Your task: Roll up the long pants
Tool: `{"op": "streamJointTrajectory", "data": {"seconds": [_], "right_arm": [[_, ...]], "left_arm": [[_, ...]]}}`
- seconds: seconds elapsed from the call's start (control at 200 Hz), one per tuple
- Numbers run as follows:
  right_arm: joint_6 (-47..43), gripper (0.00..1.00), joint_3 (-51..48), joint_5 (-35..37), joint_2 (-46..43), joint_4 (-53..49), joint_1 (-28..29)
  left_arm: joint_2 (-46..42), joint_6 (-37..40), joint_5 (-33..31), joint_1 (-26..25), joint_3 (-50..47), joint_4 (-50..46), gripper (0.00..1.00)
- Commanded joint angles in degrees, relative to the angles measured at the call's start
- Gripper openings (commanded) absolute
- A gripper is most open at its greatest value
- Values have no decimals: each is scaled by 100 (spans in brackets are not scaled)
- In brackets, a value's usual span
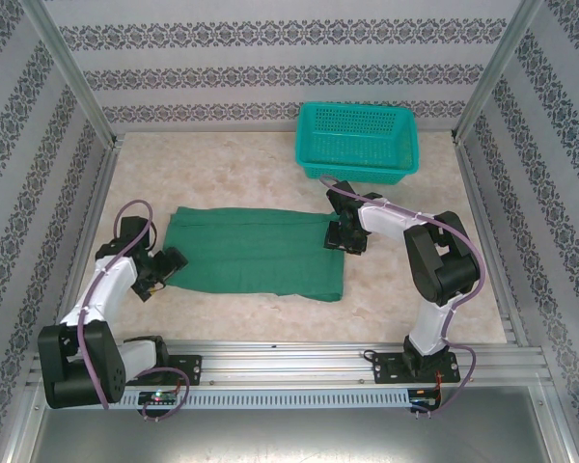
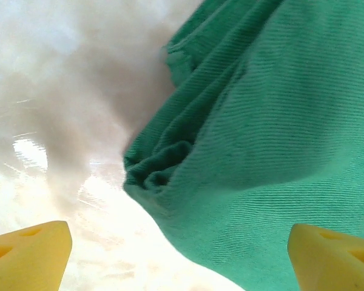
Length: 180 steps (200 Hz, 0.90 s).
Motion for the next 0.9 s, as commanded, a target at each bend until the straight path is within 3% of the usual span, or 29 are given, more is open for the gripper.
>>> {"op": "streamJointTrajectory", "data": {"seconds": [0.0,0.16,0.41,0.495,0.53,0.55,0.565,0.759,0.894], "right_arm": [[48,51,-97,-438,436,290,63],[51,51,-31,-428,463,227,69],[85,51,-80,-403,453,199,73],[91,51,-100,-376,445,189,78],[107,51,-100,-376,441,197,74],[109,51,-100,-376,444,197,71],[115,51,-100,-376,444,199,73],[135,51,-47,-352,468,190,74],[144,51,12,-397,520,219,64]], "left_arm": [[143,13,-329,-51,6,122,92],[468,24,-96,-51,-25,512,89],[1013,183,328,-51,-65,904,66],[1060,199,463,-49,-145,1006,45],[1055,195,430,-51,-150,984,24],[1037,191,408,-51,-156,958,6],[1026,191,391,-47,-157,940,0],[423,218,133,-51,105,399,0],[96,117,394,-51,595,35,0]]}}
